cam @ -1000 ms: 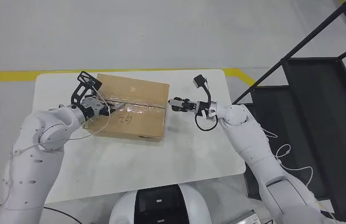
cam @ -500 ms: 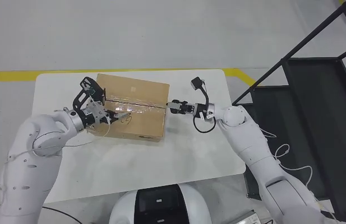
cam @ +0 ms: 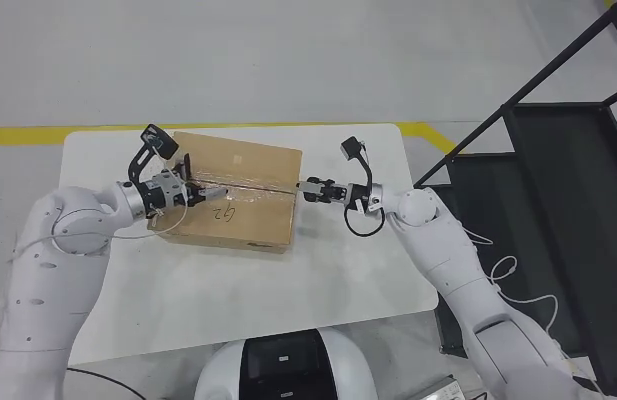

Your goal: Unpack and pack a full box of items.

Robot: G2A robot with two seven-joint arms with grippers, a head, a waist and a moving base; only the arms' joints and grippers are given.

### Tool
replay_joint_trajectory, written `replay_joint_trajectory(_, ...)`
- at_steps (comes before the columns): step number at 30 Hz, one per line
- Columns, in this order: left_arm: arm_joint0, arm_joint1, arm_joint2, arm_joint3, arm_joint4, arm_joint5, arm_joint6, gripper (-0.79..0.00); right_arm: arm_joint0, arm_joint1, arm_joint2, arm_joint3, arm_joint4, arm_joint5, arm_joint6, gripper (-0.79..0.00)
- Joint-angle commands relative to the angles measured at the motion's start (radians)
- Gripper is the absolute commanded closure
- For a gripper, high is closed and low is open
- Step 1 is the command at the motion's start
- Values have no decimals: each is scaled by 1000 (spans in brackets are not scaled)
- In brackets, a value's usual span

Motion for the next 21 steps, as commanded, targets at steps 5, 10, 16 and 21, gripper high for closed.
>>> replay_joint_trajectory(5, -7, 2, -1, 42, -25, 14, 28, -785, 3, 1, -7, 1, 1, 2, -1, -785)
replay_joint_trajectory(10, -16, 3, -2, 90, -97, -12, 54, -785, 5, 2, -11, 4, 1, 2, -5, -785)
replay_joint_trajectory(16, -34, 4, 1, 164, -243, -42, 28, -785, 5, 3, -19, 3, 0, 3, -6, -785)
replay_joint_trajectory(21, -62, 3, 9, 241, -386, -26, -20, -785, 5, 3, -26, 1, -5, 5, -9, -785)
